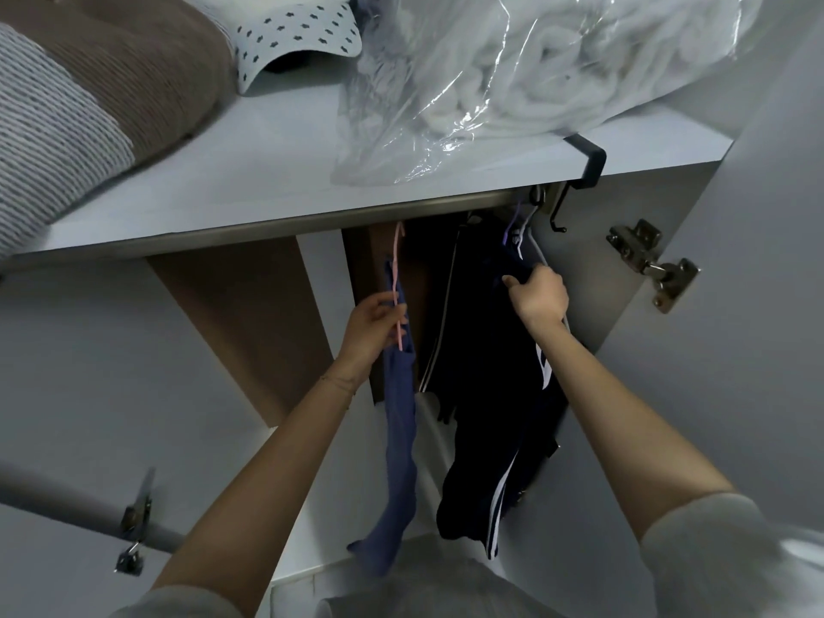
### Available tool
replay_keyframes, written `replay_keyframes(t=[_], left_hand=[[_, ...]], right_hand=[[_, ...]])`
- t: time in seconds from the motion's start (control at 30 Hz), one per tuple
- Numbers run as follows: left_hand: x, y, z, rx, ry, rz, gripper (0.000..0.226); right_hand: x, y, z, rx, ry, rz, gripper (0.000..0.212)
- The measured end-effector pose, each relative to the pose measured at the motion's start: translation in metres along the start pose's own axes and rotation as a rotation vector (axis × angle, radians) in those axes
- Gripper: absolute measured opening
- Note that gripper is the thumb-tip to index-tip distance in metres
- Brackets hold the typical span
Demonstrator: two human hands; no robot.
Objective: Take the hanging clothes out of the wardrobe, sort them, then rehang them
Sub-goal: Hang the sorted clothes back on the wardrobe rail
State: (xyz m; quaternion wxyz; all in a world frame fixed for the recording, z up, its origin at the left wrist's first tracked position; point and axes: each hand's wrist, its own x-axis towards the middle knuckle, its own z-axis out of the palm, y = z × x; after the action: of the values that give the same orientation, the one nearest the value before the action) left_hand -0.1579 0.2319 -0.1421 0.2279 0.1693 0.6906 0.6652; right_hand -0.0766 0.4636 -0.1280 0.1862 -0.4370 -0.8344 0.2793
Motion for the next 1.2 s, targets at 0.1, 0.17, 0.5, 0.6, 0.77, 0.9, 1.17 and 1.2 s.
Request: replay_keyframes(t=[0.1, 0.17, 0.5, 0.6, 0.77, 0.9, 1.17, 1.2], left_hand=[[0.006, 0.003, 0.011, -0.021, -0.021, 0.004, 0.034], [0.010, 0.005, 0.017, -0.036, -0.030, 0.011, 0.034], [0.013, -0.010, 0.026, -0.035, -0.082, -0.023, 0.033], [0.011, -0.013, 0.022, -0.027, -0.084, -0.013, 0.032], [0.009, -0.013, 0.021, -0.029, -0.076, 0.013, 0.031], [0.010, -0.001, 0.030, -0.077, -0.081, 0.033, 0.035], [0.037, 0.038, 0.069, -0.044, -0.079, 0.178, 0.036], [0.042, 0.039, 0.074, -0.044, -0.080, 0.169, 0.035]], right_hand=[[0.003, 0.000, -0.003, 0.002, -0.010, -0.001, 0.032], [0.002, -0.001, -0.001, 0.022, -0.014, -0.015, 0.033], [-0.012, 0.011, 0.001, 0.084, -0.050, -0.045, 0.031], [-0.019, 0.012, 0.004, 0.071, -0.018, -0.053, 0.034], [-0.036, 0.010, 0.005, -0.001, 0.146, -0.218, 0.050], [-0.051, 0.000, 0.000, 0.134, 0.224, -0.416, 0.034], [-0.075, 0.007, -0.008, 0.204, 0.189, -0.384, 0.030], [-0.078, 0.011, -0.010, 0.220, 0.187, -0.371, 0.031]])
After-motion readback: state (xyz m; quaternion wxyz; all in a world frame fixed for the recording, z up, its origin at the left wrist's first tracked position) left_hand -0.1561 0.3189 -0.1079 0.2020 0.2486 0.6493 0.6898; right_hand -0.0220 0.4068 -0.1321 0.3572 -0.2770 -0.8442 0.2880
